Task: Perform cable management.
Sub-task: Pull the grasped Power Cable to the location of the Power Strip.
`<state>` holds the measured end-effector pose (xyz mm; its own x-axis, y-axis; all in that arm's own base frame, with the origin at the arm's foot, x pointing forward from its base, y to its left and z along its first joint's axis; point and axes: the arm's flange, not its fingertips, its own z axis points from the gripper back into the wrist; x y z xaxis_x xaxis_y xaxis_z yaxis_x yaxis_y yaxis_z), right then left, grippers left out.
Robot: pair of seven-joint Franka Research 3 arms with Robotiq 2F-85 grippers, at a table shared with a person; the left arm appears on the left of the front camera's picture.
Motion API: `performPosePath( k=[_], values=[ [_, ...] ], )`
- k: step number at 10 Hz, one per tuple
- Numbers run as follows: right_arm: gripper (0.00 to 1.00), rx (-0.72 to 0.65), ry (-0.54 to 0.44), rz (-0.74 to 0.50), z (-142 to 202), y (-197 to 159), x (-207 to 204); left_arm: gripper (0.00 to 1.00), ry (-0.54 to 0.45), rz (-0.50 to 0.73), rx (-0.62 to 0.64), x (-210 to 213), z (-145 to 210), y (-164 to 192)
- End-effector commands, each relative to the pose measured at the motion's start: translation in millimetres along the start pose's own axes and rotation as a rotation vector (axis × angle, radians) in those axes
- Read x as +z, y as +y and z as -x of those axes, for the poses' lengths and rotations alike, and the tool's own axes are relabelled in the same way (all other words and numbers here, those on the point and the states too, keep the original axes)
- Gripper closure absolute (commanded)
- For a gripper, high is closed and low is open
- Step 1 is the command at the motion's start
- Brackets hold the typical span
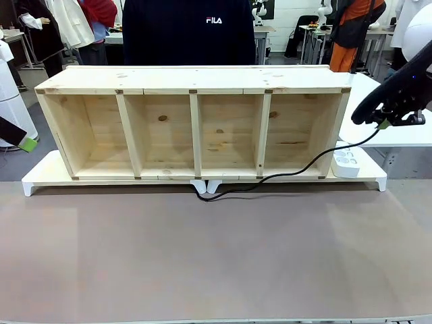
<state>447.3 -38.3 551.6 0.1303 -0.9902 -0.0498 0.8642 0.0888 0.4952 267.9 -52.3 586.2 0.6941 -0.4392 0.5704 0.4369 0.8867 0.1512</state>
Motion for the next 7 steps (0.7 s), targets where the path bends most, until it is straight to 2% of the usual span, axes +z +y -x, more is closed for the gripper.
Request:
performPosePath(
  k=[1,7],
  values=[
    [0.84,-0.041,0.0,-0.008,-10.8,20.3,-4.4,0.0,-0.003,0.004,-0.001,-0.2,-0.6,-0.1],
    [0.84,-0.068,0.014,-0.041,-9.0,73.5,-28.9,0.0,-0.003,0.004,-0.001,-0.2,-0.6,-0.1]
  ],
)
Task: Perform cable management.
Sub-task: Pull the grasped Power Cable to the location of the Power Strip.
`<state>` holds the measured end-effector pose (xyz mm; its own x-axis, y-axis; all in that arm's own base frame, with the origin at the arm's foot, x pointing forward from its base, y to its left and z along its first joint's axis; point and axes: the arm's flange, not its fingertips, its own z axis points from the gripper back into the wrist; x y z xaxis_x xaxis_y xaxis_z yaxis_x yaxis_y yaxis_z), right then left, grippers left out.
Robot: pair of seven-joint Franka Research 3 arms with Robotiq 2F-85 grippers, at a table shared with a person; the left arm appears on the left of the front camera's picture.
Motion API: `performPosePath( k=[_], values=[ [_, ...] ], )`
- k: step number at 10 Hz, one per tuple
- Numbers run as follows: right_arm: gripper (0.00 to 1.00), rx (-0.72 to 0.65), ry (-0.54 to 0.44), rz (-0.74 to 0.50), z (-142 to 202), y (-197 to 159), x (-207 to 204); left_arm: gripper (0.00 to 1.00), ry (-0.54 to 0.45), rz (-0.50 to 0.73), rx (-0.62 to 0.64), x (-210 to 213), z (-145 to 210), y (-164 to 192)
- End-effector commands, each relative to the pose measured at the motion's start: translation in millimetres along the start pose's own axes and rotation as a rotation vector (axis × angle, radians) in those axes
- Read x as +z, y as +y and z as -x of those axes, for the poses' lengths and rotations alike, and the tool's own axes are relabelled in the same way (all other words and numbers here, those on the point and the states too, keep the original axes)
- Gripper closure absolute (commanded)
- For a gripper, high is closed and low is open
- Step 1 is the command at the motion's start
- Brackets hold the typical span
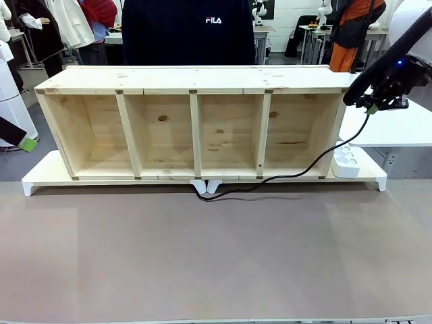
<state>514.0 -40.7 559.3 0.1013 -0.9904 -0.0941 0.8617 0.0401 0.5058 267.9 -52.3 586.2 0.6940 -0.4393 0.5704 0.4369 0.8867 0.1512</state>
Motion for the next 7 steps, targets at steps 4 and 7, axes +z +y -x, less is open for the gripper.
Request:
performPosePath(
  k=[4,7],
  values=[
    [0.84,-0.016,-0.055,-0.019,1.0,27.6,-12.5,0.0,-0.003,0.004,-0.001,-0.3,-0.6,-0.1],
    [0.84,-0.001,-0.099,-0.006,-6.7,30.1,-17.6,0.0,-0.003,0.004,-0.001,-0.3,-0.6,-0.1]
  ],
)
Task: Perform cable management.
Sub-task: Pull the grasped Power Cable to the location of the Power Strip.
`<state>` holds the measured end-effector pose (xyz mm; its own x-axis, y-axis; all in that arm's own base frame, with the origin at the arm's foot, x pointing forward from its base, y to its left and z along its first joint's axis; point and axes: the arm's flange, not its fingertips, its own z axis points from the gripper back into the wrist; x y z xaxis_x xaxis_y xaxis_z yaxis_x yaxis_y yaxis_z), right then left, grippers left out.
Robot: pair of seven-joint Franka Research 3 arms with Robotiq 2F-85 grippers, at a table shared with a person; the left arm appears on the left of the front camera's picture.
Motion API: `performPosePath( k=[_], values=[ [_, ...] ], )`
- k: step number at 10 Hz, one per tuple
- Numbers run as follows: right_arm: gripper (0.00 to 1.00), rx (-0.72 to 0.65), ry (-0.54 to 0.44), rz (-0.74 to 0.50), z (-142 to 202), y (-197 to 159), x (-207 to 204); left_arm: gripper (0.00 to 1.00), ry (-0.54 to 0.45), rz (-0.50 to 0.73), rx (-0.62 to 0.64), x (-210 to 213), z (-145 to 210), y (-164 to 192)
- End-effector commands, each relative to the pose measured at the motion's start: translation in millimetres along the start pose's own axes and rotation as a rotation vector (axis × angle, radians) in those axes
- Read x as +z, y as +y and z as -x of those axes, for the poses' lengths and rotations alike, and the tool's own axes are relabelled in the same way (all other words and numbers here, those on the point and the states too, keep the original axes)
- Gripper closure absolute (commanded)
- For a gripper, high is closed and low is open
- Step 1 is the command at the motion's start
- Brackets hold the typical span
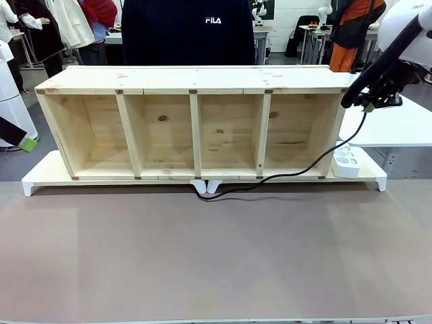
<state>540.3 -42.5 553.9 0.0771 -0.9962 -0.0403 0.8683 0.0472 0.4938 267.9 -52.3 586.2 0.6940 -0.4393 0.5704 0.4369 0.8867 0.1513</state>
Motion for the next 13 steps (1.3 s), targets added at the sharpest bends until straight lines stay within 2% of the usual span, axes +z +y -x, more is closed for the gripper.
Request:
performPosePath(
  k=[1,7,9,11,13],
  values=[
    [0.84,0.001,-0.049,-0.018,-3.7,10.8,-0.6,0.0,-0.003,0.004,-0.001,-0.3,-0.6,-0.1],
    [0.84,0.293,-0.154,0.064,-4.8,2.7,5.3,0.0,-0.003,0.004,-0.001,-0.3,-0.6,-0.1],
    [0.84,0.375,-0.162,0.089,-3.6,-1.6,6.0,0.0,-0.003,0.004,-0.001,-0.3,-0.6,-0.1],
    [0.84,0.541,-0.184,0.143,2.8,-10.3,11.5,0.0,-0.003,0.004,-0.001,-0.3,-0.6,-0.1],
    [0.84,0.612,-0.179,0.14,11.4,-17.3,15.2,0.0,-0.003,0.004,-0.001,-0.3,-0.6,-0.1]
  ],
)
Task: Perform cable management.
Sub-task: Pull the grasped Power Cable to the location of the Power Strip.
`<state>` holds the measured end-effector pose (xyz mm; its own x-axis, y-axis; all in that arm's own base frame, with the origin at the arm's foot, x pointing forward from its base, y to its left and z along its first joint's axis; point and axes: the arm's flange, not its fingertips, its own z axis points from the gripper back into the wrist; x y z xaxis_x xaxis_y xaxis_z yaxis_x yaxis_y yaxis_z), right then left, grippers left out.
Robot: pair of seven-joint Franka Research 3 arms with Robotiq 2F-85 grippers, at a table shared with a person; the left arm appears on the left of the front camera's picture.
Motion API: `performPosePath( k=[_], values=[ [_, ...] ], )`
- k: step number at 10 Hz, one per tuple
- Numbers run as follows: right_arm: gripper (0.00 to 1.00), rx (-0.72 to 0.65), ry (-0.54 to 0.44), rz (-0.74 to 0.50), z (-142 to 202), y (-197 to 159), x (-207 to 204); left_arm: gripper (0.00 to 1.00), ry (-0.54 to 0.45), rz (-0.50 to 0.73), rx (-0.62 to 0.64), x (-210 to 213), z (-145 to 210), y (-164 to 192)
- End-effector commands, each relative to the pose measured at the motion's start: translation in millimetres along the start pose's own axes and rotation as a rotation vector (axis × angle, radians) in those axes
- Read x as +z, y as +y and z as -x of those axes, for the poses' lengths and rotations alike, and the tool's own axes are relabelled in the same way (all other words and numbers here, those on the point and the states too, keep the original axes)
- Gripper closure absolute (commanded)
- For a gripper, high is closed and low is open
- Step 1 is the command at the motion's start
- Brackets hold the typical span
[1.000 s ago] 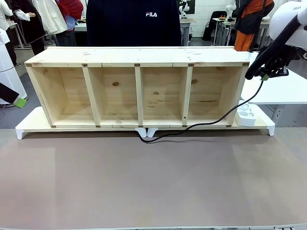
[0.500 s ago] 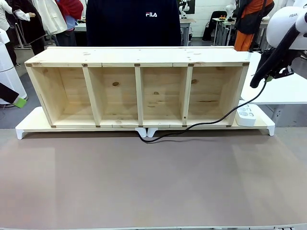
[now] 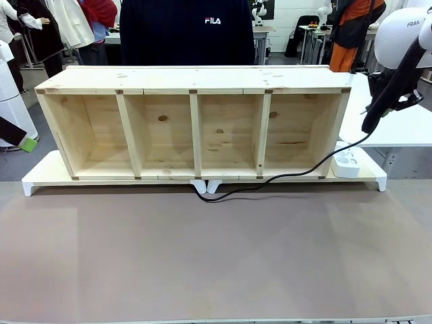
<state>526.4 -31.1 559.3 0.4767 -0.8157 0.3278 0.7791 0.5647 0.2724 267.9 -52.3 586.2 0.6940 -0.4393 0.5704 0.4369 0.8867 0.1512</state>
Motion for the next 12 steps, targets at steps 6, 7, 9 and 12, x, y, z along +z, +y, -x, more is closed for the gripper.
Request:
performPosePath(
  k=[6,7,9,12],
  values=[
    [0.84,0.039,-0.001,-0.003,4.8,-0.4,3.1,0.0,-0.003,0.004,-0.001,-0.3,-0.6,-0.1],
    [0.84,0.039,-0.001,-0.003,4.8,-0.4,3.1,0.0,-0.003,0.004,-0.001,-0.3,-0.6,-0.1],
    [0.84,0.039,-0.001,-0.003,4.8,-0.4,3.1,0.0,-0.003,0.004,-0.001,-0.3,-0.6,-0.1],
    [0.84,0.082,-0.039,-0.019,5.1,-0.4,8.8,0.0,-0.003,0.004,-0.001,-0.3,-0.6,-0.1]
  ],
)
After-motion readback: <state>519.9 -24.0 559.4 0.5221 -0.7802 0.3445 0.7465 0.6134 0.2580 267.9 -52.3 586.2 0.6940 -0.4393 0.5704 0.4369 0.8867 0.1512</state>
